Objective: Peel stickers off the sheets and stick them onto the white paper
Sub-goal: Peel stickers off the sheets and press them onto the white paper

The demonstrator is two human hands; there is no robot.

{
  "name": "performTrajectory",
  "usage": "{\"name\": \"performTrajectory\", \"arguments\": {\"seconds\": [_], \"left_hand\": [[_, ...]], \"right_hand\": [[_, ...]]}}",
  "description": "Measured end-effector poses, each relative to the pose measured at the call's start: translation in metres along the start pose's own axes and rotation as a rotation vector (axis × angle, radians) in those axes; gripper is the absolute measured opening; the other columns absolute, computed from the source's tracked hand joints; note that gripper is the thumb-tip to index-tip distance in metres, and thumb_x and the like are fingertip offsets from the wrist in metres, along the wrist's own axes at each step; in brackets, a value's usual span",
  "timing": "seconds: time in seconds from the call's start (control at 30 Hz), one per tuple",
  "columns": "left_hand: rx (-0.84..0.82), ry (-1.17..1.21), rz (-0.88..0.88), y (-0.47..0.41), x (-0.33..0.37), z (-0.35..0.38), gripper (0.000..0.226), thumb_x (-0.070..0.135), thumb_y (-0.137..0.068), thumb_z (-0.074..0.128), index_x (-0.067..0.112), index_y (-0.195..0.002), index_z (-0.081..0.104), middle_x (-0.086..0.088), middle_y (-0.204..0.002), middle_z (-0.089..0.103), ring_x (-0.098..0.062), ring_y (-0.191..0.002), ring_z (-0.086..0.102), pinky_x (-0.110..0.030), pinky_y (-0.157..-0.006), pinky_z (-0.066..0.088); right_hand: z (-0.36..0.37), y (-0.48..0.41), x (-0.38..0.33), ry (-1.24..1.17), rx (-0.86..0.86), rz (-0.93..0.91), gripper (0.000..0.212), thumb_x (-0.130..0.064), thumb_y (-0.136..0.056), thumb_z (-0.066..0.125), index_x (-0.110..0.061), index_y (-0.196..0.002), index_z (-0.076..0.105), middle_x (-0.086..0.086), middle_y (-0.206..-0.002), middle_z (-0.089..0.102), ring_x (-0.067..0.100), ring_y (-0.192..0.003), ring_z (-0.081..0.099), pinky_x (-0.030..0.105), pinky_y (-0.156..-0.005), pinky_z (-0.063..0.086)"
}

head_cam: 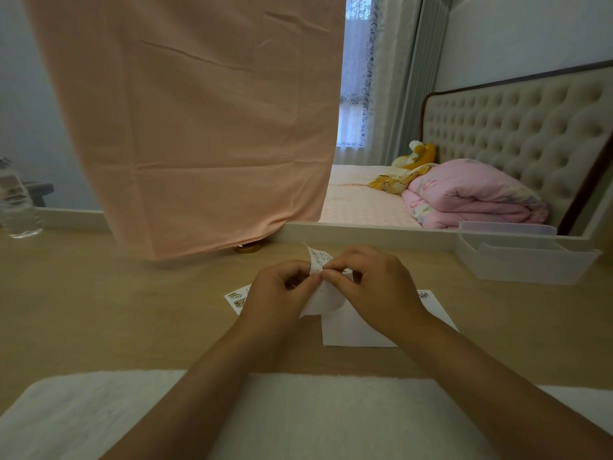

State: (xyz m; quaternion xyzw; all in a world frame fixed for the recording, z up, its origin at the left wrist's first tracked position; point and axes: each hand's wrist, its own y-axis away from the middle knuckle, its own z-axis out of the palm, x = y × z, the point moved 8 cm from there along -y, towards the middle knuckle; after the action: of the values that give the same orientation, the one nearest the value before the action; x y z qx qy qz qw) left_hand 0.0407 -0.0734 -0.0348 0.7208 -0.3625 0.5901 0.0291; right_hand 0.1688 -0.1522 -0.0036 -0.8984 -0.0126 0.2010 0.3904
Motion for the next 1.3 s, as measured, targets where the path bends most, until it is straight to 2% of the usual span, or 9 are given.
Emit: {"name": "performTrajectory", "arguments": {"seconds": [0.27,0.37,0.5,0.63,0.77,0.9,1.0,1.1,1.3], "left_hand": [[-0.020,-0.189,0.093,-0.004,-0.002,-0.002,0.011,0.024,-0.095,0.065,0.023,-0.089,0.074,0.007,-0.087,0.069,-0.013,-0.087,0.061,-0.043,-0.079,0.054],[-0.024,-0.161,0.082,-0.003,-0.003,-0.002,0.015,0.021,-0.095,0.065,0.028,-0.087,0.074,0.010,-0.086,0.070,-0.010,-0.084,0.062,-0.038,-0.076,0.055],[-0.031,0.004,0.010,0.000,-0.002,0.003,0.020,0.019,-0.096,0.063,0.026,-0.080,0.073,0.006,-0.077,0.067,-0.007,-0.075,0.061,-0.029,-0.069,0.049],[0.013,0.172,-0.094,0.001,-0.005,0.006,0.021,0.028,-0.098,0.060,0.015,-0.088,0.072,-0.004,-0.089,0.072,-0.019,-0.089,0.067,-0.036,-0.079,0.051],[0.105,0.243,-0.156,0.000,-0.010,0.001,0.013,0.020,-0.098,0.062,0.020,-0.097,0.075,0.002,-0.094,0.076,-0.027,-0.098,0.069,-0.040,-0.091,0.055],[0.110,0.263,-0.151,0.000,-0.010,0.000,0.011,0.019,-0.095,0.065,0.019,-0.098,0.076,-0.001,-0.093,0.076,-0.029,-0.096,0.069,-0.040,-0.090,0.056],[0.097,0.279,-0.133,0.001,-0.006,0.001,0.012,0.018,-0.095,0.066,0.018,-0.098,0.077,0.002,-0.092,0.077,-0.016,-0.091,0.073,-0.028,-0.080,0.060],[0.086,0.322,-0.127,0.003,-0.003,0.001,0.013,0.014,-0.095,0.064,0.014,-0.099,0.076,0.002,-0.091,0.078,-0.010,-0.087,0.074,-0.017,-0.072,0.056],[0.043,0.379,-0.168,0.005,-0.003,0.003,0.015,0.016,-0.096,0.062,0.012,-0.097,0.076,0.000,-0.090,0.077,-0.011,-0.084,0.074,-0.017,-0.069,0.055]], "right_hand": [[0.001,-0.007,0.014,-0.154,-0.154,0.114,0.009,-0.036,-0.088,0.072,-0.034,-0.091,0.080,-0.022,-0.086,0.072,0.009,-0.074,0.063,0.039,-0.069,0.056],[-0.001,-0.006,0.011,-0.144,-0.122,0.102,0.009,-0.032,-0.089,0.073,-0.033,-0.094,0.080,-0.022,-0.089,0.072,0.001,-0.073,0.061,0.029,-0.067,0.053],[-0.003,-0.005,-0.004,0.033,-0.061,-0.028,0.013,-0.030,-0.091,0.071,-0.031,-0.101,0.079,-0.019,-0.093,0.071,-0.012,-0.071,0.053,0.009,-0.063,0.035],[-0.011,-0.003,-0.016,0.159,0.042,-0.141,0.022,-0.036,-0.093,0.060,-0.028,-0.097,0.080,-0.012,-0.087,0.070,-0.002,-0.063,0.046,0.013,-0.056,0.035],[-0.015,0.000,-0.024,0.200,0.098,-0.218,0.023,-0.035,-0.092,0.058,-0.025,-0.094,0.079,-0.010,-0.085,0.070,0.009,-0.068,0.063,0.025,-0.051,0.048],[-0.012,-0.004,-0.014,0.090,0.054,-0.085,0.020,-0.036,-0.088,0.067,-0.028,-0.103,0.076,-0.015,-0.089,0.068,-0.007,-0.065,0.050,0.013,-0.059,0.038],[-0.010,-0.006,-0.007,0.020,0.032,-0.028,0.016,-0.034,-0.089,0.073,-0.029,-0.103,0.078,-0.016,-0.091,0.070,-0.014,-0.069,0.050,0.013,-0.063,0.039],[-0.008,-0.008,-0.004,-0.042,-0.006,0.018,0.016,-0.035,-0.089,0.073,-0.030,-0.103,0.080,-0.016,-0.094,0.074,-0.008,-0.071,0.056,0.023,-0.065,0.050],[-0.005,-0.008,0.000,-0.152,-0.083,0.090,0.014,-0.034,-0.089,0.073,-0.033,-0.101,0.080,-0.021,-0.090,0.076,0.003,-0.076,0.066,0.034,-0.068,0.058]]}}
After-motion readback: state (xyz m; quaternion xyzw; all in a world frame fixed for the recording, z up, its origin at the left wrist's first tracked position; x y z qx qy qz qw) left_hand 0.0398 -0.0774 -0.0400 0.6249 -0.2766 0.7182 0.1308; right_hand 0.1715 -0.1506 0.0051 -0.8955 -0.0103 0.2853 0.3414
